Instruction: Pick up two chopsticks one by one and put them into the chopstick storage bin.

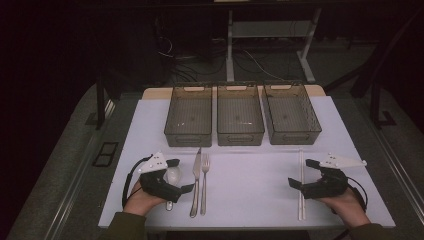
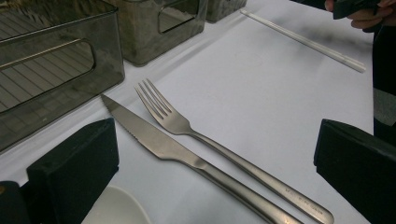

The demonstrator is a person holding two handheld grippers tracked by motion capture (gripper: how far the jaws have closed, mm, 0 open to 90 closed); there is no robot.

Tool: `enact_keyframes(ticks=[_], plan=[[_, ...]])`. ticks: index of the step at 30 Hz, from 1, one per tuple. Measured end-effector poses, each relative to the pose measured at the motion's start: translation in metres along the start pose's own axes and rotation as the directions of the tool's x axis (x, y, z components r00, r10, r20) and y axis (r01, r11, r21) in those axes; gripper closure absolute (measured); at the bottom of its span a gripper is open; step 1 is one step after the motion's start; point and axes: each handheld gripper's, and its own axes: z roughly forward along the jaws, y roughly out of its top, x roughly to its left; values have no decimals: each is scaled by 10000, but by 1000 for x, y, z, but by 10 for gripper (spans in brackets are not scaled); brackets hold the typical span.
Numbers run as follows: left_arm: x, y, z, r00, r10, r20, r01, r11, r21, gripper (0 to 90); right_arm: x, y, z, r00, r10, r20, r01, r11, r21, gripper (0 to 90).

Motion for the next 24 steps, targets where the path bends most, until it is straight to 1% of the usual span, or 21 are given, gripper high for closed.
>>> enact_keyframes(ticks=[6,12,14,15,16,19,20,21,22,23,24], plan=[[-1,0,1,10000,7,24,-7,10000,5,0,-2,1,0,9999,107,67,-107,9999,77,15],[0,0,0,10000,-20,-19,20,10000,-36,0,-5,4,0,9993,284,253,-289,9994,189,16],[-1,0,0,10000,6,-9,-6,10000,3,0,-7,7,0,9985,247,482,-259,9993,259,22],[-1,0,0,10000,9,0,-9,10000,6,0,-8,7,0,9985,218,506,-233,9993,292,57],[-2,0,0,10000,30,7,-30,10000,15,0,-8,8,0,9985,193,518,-211,9992,345,61],[-2,0,0,10000,34,37,-34,10000,-1,0,-12,13,3,9962,264,830,-305,9983,489,73],[-1,0,0,10000,11,35,-10,10000,-11,0,-12,13,3,9962,264,830,-305,9983,489,73],[-1,0,0,10000,-6,43,6,10000,-52,0,-14,15,4,9952,159,963,-203,9987,457,100],[-1,0,0,10000,-13,31,13,10000,-45,0,-15,17,5,9942,129,1064,-179,9988,466,130],[-1,-1,0,10000,-49,31,49,10000,-25,0,-19,21,7,9918,142,1270,-205,9986,488,146],[0,-1,-1,10000,-70,41,70,10000,-28,0,-19,21,7,9918,142,1270,-205,9986,488,146]])
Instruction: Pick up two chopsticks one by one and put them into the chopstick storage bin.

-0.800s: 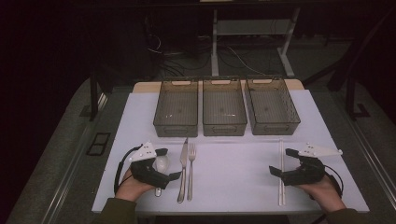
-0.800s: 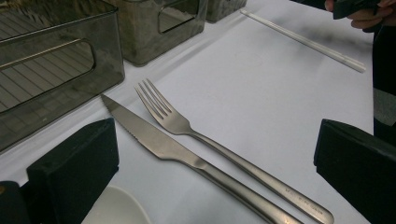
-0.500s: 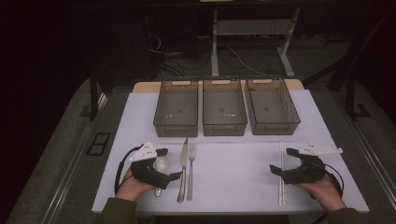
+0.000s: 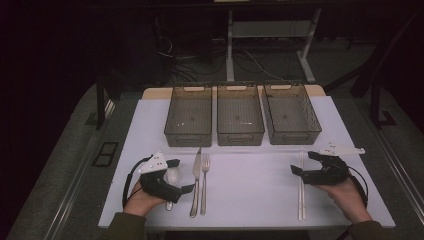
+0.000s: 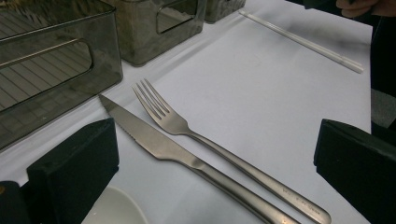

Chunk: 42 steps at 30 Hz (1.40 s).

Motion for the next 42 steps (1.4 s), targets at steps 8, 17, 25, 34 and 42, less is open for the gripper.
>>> enact_keyframes(ticks=[8,17,25,34,42], plan=[[0,0,0,10000,35,8,-35,10000,-13,0,-18,11,14,9980,404,484,-430,9976,548,344],[0,0,0,10000,-17,27,17,10000,-9,0,-31,21,34,9922,548,1121,-677,9911,1149,534],[0,-1,1,10000,-49,85,49,10000,-32,0,-44,25,48,9854,857,1472,-1095,9807,1622,690],[0,-1,1,9999,1,111,-1,10000,1,0,-54,23,58,9817,1059,1581,-1377,9688,2060,797],[0,-1,0,9999,-7,124,7,10000,-1,0,-53,22,61,9817,1040,1593,-1379,9660,2188,803]])
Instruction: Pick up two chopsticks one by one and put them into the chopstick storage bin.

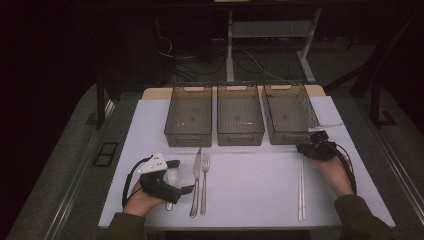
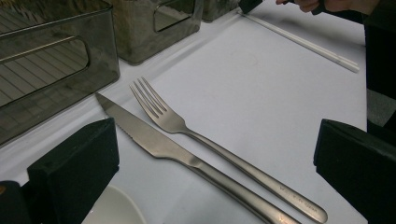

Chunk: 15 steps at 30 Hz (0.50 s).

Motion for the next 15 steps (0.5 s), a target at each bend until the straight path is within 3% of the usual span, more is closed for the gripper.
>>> enact_keyframes(ticks=[15], plan=[[0,0,0,10000,18,37,-18,10000,-17,0,2,0,1,10000,-5,9,5,9999,114,812]])
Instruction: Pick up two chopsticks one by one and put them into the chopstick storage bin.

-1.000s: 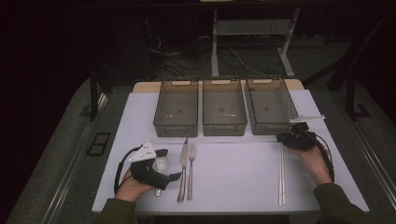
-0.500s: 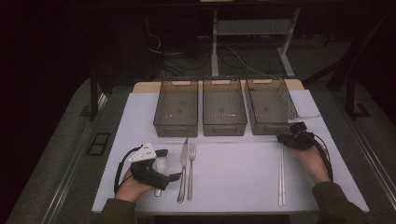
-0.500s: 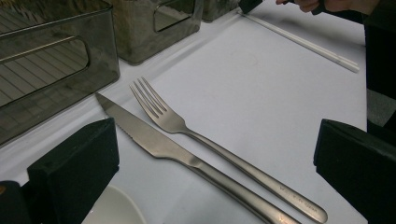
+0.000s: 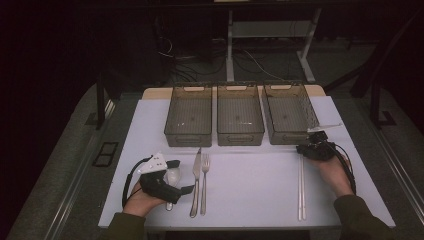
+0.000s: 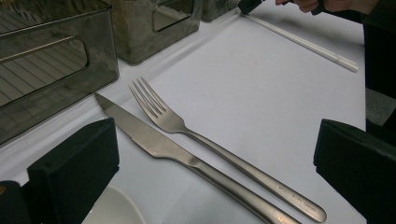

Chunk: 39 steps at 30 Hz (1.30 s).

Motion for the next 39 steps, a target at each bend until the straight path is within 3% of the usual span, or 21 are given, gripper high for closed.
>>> enact_keyframes(ticks=[16,35,39], plan=[[0,0,-1,10000,-1,6,1,10000,3,0,2,0,0,9995,-67,293,62,9998,162,813],[0,0,0,10000,16,8,-16,10000,17,0,6,0,4,9997,78,249,-82,9998,176,797],[0,0,0,10000,18,8,-18,10000,32,0,9,0,5,9997,32,247,-36,9999,154,755]])
